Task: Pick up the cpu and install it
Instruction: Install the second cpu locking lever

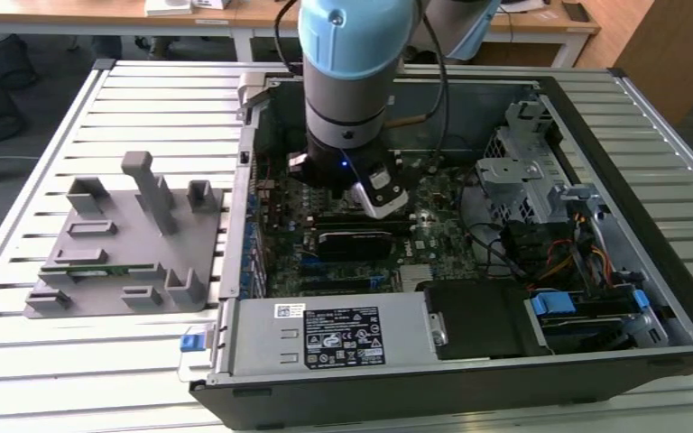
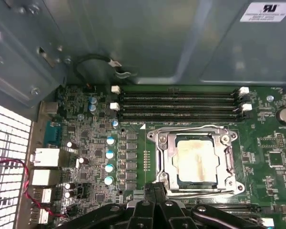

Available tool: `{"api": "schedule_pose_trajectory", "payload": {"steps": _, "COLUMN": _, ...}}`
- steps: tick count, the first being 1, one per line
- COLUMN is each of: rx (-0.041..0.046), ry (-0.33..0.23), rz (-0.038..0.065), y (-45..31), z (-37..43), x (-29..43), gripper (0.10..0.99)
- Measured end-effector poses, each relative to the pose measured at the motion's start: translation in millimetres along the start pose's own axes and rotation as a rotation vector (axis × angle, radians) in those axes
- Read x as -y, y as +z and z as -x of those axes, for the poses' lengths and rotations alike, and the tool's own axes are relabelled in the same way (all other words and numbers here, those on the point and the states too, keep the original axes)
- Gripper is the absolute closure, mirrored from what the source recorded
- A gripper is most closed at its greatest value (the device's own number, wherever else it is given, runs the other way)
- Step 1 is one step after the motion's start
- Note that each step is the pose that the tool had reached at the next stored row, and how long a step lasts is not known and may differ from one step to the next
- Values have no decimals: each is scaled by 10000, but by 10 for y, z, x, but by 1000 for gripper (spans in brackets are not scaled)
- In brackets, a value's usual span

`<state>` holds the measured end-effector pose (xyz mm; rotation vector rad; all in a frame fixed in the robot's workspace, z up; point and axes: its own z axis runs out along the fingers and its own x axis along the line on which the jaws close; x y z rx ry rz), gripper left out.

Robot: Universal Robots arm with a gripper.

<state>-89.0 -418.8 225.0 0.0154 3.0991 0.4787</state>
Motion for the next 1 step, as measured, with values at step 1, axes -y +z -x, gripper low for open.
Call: {"api": "schedule_pose_trajectory", "payload": {"steps": 1, "rx": -2, "ry": 1, "rz": 1, "y": -1, "z": 0, "x": 0, "gripper": 980}}
